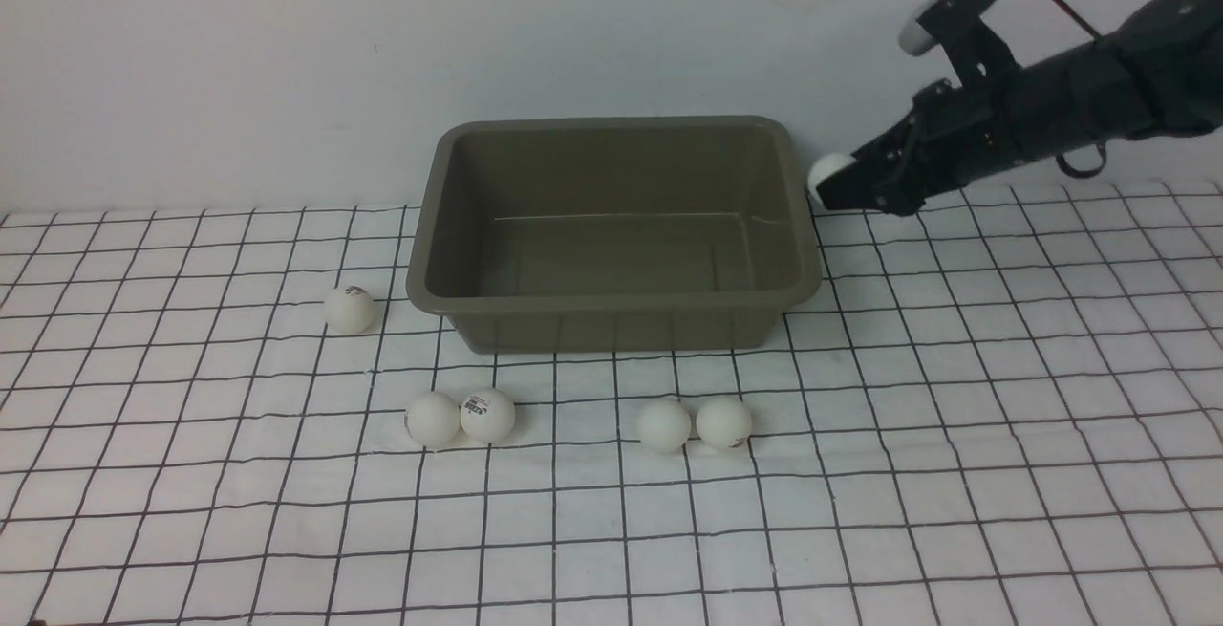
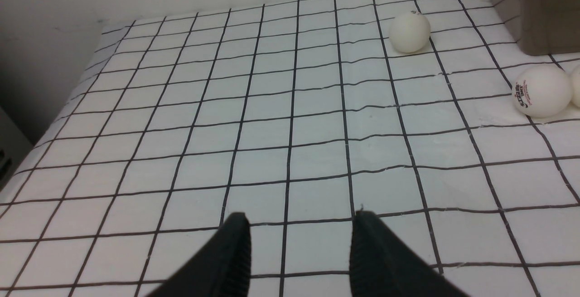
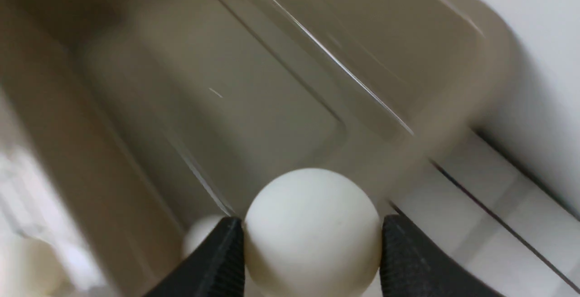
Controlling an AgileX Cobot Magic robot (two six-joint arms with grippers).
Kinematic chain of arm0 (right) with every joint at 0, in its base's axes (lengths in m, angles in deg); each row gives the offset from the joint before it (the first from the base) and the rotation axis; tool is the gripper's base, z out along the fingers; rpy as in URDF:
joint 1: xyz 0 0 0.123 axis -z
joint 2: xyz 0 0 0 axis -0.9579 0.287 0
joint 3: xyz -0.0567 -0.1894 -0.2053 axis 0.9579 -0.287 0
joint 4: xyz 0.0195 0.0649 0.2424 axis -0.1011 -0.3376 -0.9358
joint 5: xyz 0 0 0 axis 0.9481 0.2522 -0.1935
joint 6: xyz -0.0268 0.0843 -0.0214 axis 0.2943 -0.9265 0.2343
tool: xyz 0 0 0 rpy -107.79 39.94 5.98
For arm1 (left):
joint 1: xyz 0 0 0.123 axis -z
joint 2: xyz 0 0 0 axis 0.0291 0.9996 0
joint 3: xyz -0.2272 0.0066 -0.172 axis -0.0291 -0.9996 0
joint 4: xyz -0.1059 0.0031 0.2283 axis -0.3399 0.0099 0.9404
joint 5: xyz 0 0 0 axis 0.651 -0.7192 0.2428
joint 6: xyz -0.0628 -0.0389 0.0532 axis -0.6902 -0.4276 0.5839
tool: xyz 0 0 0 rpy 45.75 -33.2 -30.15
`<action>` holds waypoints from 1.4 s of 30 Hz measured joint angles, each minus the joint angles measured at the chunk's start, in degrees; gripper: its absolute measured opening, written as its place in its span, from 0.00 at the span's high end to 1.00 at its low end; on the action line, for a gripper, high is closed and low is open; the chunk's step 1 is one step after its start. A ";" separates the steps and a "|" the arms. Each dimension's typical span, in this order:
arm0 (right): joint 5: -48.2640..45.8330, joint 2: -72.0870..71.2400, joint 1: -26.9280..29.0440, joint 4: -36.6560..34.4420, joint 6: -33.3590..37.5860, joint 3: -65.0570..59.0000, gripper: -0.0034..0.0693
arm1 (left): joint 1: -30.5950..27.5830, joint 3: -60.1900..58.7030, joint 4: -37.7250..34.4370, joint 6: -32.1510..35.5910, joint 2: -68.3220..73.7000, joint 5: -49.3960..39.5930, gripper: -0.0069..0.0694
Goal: Put the table tennis balls into the box on the white checkered tablecloth.
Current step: 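Release the ping pong ball into the bin and lift the gripper away, then reach for and grasp a ping pong ball on the table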
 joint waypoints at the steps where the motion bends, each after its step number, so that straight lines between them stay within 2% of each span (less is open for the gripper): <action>1: -0.52 0.01 -1.04 -1.22 0.64 0.00 0.47 | 0.00 0.00 0.00 0.00 0.00 0.00 0.54; 5: -0.14 1.32 -6.05 -0.73 2.49 0.00 0.47 | 0.00 0.00 0.00 0.00 0.00 0.00 0.54; 10: 4.40 2.60 -9.52 -0.07 5.91 0.00 0.47 | 0.00 0.00 0.00 0.00 0.00 0.00 0.54; 13: 5.64 2.60 -9.73 -1.40 6.29 -0.05 0.39 | 0.00 0.00 0.00 0.00 0.00 0.00 0.54; 16: 6.76 2.51 -9.60 -2.11 7.15 -0.05 0.25 | 0.00 0.00 0.00 0.00 0.00 0.00 0.54; 18: 6.77 1.54 -8.57 -1.85 8.72 -0.23 0.22 | 0.00 0.00 0.00 0.00 0.00 0.00 0.54; 21: 5.13 -1.01 -4.59 -2.22 11.35 -0.24 0.23 | 0.00 0.00 0.00 0.00 0.00 0.00 0.54; 26: -4.84 -3.35 8.86 -6.86 13.61 -0.13 0.32 | 0.00 0.00 0.00 0.00 0.00 0.00 0.54; 29: -9.98 -2.71 14.03 -9.82 13.91 -0.13 0.34 | 0.00 0.00 0.00 0.00 0.00 0.00 0.54; 35: -13.51 -1.41 15.85 -12.39 15.33 -0.13 0.34 | 0.00 0.00 0.00 0.00 0.00 0.00 0.54; 42: -12.76 1.81 13.46 -9.01 17.21 -0.13 0.34 | 0.00 0.00 0.00 0.00 0.00 0.00 0.54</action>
